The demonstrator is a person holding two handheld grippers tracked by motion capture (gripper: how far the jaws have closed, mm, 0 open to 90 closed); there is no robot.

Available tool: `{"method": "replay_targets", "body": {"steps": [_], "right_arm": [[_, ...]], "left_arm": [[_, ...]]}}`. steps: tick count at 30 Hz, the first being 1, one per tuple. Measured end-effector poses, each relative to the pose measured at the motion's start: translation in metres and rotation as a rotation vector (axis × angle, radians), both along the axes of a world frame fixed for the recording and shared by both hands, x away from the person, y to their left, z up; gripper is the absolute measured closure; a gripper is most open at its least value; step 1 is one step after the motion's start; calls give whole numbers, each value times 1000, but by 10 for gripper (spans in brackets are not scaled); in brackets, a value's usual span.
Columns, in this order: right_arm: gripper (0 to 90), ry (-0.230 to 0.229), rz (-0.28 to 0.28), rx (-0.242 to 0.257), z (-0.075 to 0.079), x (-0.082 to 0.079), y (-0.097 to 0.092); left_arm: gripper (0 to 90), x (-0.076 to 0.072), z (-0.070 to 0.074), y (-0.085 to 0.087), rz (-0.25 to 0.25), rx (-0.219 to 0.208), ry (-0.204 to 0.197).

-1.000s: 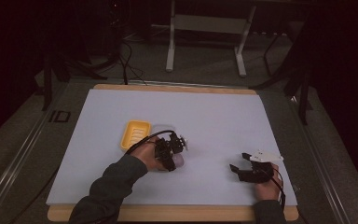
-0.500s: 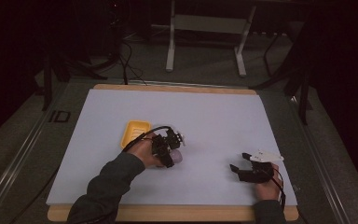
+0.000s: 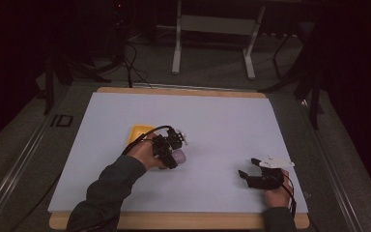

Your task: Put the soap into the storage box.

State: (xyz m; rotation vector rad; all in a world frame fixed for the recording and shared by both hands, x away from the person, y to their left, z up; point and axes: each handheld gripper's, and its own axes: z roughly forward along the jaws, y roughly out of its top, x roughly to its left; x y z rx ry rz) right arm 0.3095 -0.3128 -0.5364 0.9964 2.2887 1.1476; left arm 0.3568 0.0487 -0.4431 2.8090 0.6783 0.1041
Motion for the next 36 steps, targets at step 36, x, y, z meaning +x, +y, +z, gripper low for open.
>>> {"method": "replay_targets", "body": {"steps": [36], "right_arm": [[247,-2,-1,2,0,-1,0]], "left_arm": [[499,7,10,32,84,-40,-27]]}}
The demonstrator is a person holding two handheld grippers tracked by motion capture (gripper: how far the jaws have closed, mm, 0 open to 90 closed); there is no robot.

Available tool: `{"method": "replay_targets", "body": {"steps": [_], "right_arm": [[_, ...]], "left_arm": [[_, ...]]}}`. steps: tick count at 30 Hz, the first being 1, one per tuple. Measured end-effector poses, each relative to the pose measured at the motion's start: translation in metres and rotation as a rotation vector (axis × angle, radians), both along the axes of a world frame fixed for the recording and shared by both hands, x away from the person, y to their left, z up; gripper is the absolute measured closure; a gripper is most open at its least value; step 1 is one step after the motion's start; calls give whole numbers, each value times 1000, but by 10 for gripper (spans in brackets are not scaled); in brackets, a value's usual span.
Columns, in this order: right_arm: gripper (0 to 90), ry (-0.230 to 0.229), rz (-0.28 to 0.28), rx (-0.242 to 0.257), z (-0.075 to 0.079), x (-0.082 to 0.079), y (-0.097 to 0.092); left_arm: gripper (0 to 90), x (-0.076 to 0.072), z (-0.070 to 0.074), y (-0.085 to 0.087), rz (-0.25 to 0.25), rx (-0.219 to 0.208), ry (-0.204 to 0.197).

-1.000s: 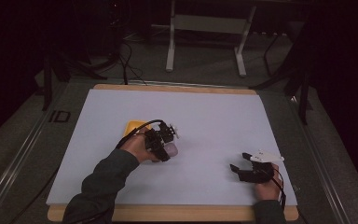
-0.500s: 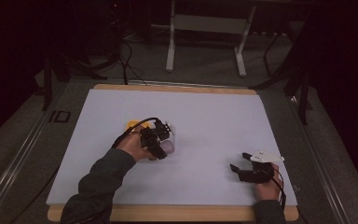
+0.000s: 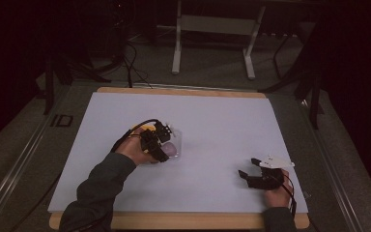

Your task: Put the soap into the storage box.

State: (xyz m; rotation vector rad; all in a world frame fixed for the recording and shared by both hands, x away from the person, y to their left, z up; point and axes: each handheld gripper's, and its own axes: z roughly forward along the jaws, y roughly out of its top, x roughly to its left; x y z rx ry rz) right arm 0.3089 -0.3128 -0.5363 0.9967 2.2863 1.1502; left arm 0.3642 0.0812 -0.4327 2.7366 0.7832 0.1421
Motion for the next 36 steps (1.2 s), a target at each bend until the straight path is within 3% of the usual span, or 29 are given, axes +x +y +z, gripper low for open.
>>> {"method": "replay_targets", "body": {"steps": [15,36], "right_arm": [[247,0,1,-1,0,0,0],[247,-1,0,-1,0,0,0]], "left_arm": [[499,3,8,13,30,-39,-13],[499,12,9,24,82,-52,-16]]}}
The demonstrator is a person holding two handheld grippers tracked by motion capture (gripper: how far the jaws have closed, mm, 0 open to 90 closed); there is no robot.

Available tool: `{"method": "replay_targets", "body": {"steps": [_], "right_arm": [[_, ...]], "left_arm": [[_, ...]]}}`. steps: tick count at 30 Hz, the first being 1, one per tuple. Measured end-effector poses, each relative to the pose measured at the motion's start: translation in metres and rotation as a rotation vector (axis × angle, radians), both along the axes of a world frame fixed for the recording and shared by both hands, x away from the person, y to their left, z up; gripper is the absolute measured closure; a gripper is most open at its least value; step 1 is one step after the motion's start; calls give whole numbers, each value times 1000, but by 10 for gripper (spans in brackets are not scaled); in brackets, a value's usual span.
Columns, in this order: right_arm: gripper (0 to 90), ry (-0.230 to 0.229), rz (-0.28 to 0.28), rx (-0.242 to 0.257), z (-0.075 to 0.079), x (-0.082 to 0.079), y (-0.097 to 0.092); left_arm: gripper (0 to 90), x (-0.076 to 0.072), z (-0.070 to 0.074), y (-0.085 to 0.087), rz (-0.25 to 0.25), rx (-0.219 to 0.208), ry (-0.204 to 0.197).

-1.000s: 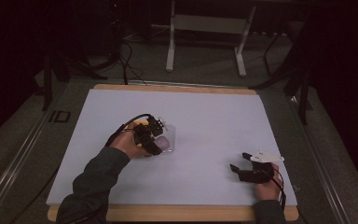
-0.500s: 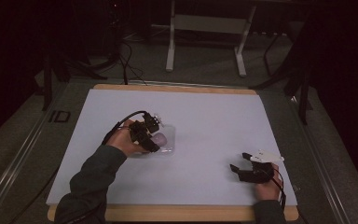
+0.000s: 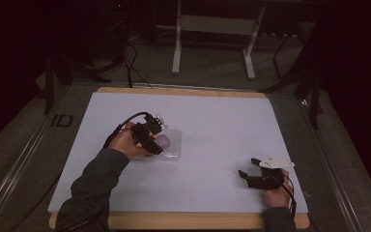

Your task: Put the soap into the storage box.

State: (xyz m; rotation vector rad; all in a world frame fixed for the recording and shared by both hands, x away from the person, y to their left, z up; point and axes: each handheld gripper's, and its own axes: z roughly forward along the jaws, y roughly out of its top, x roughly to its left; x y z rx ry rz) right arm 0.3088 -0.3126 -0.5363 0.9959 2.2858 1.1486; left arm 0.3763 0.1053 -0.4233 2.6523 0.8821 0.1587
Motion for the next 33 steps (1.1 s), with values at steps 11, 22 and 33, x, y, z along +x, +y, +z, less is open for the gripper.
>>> {"method": "replay_targets", "body": {"steps": [11,22,33], "right_arm": [[247,0,0,0,0,0,0],[247,2,0,0,0,0,0],[247,2,2,1,0,0,0]], "left_arm": [[499,7,-1,4,33,-2,4],[499,14,-1,7,64,-7,2],[499,25,-5,16,135,-16,-1]]}}
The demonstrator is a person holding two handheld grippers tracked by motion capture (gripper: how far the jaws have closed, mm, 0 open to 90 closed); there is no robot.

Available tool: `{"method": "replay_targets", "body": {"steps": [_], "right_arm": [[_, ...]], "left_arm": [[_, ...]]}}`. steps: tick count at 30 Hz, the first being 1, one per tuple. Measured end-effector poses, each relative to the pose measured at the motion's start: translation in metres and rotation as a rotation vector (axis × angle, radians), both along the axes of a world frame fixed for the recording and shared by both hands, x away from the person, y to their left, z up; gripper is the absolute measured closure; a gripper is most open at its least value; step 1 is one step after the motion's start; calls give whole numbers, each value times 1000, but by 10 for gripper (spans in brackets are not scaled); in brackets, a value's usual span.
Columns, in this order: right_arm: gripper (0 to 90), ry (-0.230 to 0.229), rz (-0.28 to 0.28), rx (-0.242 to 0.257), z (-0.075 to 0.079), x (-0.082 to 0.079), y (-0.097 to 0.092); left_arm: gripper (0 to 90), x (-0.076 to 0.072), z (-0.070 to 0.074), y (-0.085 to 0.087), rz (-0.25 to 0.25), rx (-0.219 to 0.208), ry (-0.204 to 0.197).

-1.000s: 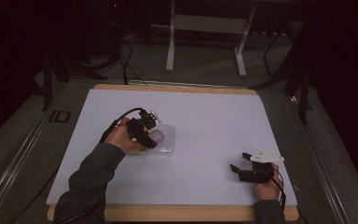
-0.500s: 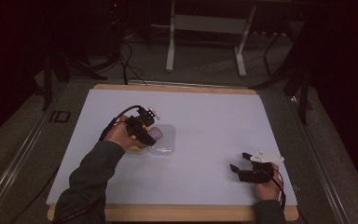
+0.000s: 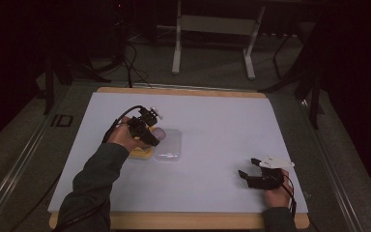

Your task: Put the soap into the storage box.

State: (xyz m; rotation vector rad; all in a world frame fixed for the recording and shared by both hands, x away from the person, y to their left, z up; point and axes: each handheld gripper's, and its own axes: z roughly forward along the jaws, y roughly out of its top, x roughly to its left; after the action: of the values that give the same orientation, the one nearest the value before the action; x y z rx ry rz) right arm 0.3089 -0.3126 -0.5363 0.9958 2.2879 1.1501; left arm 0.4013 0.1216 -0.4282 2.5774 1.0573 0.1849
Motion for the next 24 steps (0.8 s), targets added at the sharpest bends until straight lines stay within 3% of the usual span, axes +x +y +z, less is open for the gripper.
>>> {"method": "replay_targets", "body": {"steps": [9,12,21,24], "right_arm": [[247,-3,-1,-3,0,0,0],[247,-3,-1,-5,0,0,0],[247,-2,0,-5,0,0,0],[247,-2,-1,-5,0,0,1]], "left_arm": [[499,12,-12,16,109,-3,14],[499,15,-18,19,136,23,23],[498,24,-36,28,238,48,45],[497,26,-43,26,245,67,56]]}}
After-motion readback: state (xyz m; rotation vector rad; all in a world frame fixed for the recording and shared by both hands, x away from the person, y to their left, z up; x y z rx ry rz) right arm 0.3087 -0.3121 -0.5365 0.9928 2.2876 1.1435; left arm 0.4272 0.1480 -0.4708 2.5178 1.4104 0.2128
